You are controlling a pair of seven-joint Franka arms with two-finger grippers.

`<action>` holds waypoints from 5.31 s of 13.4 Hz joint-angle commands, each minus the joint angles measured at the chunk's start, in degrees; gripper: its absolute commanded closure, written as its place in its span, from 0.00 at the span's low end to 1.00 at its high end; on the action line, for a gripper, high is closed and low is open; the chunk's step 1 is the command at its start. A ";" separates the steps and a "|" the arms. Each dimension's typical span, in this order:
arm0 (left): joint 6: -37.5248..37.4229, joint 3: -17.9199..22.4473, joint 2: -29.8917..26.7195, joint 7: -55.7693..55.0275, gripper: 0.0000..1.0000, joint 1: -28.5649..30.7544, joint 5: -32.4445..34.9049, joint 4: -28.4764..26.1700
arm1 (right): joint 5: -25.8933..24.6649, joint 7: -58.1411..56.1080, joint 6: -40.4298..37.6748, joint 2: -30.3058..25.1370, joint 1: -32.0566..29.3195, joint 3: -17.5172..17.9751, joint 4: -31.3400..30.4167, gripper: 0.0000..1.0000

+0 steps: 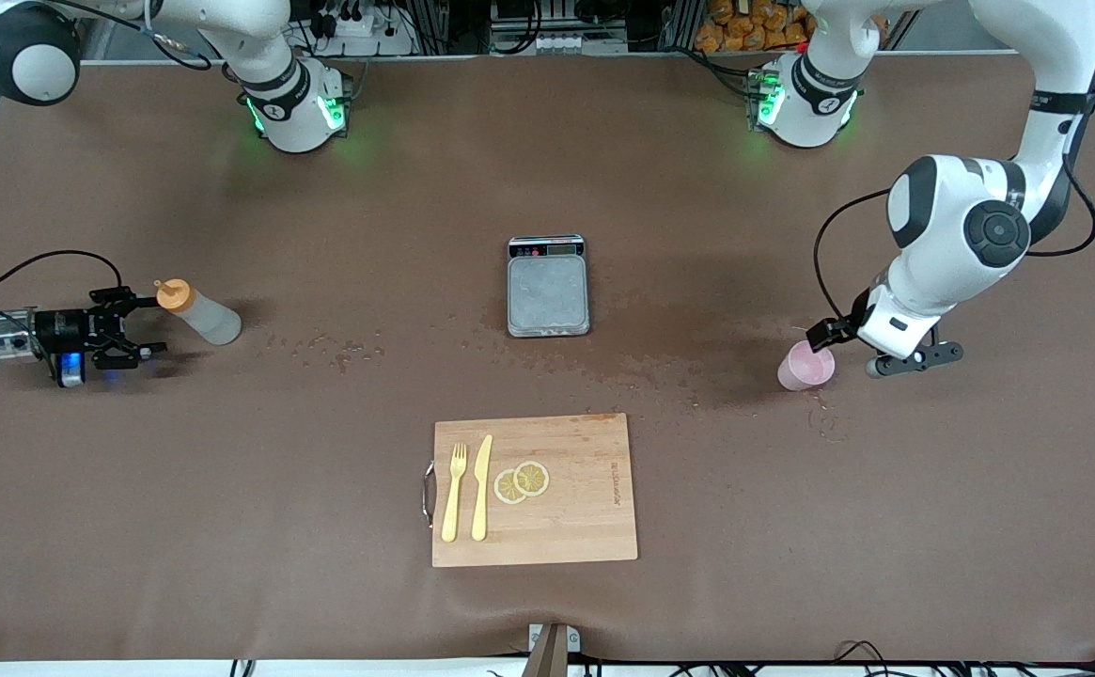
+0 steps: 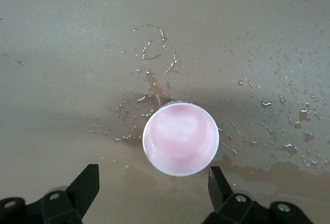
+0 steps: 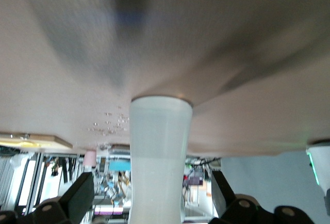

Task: Add sauce to pink cup with both arms
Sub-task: 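Grasp the pink cup with the left gripper while the right gripper grasps the bottle, then lift the pink cup with the left gripper while the right gripper lifts the bottle, then carry the pink cup onto the digital scale with the left gripper, then release the cup and withdraw the left gripper while the right gripper brings the bottle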

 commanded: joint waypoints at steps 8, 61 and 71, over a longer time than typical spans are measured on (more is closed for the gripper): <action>5.77 0.02 7.47 -0.64 0.48 0.44 -1.10 -0.09 | 2.26 1.16 -3.66 3.44 -0.26 1.06 -0.06 0.00; -1.61 -16.94 19.87 -75.79 0.00 -27.43 10.50 21.71 | -5.54 43.16 -7.89 -16.85 23.11 1.68 8.73 0.55; -15.39 -17.20 1.68 -52.64 0.00 -10.74 9.62 22.67 | -12.31 57.48 -3.50 -20.72 33.65 1.68 8.64 0.56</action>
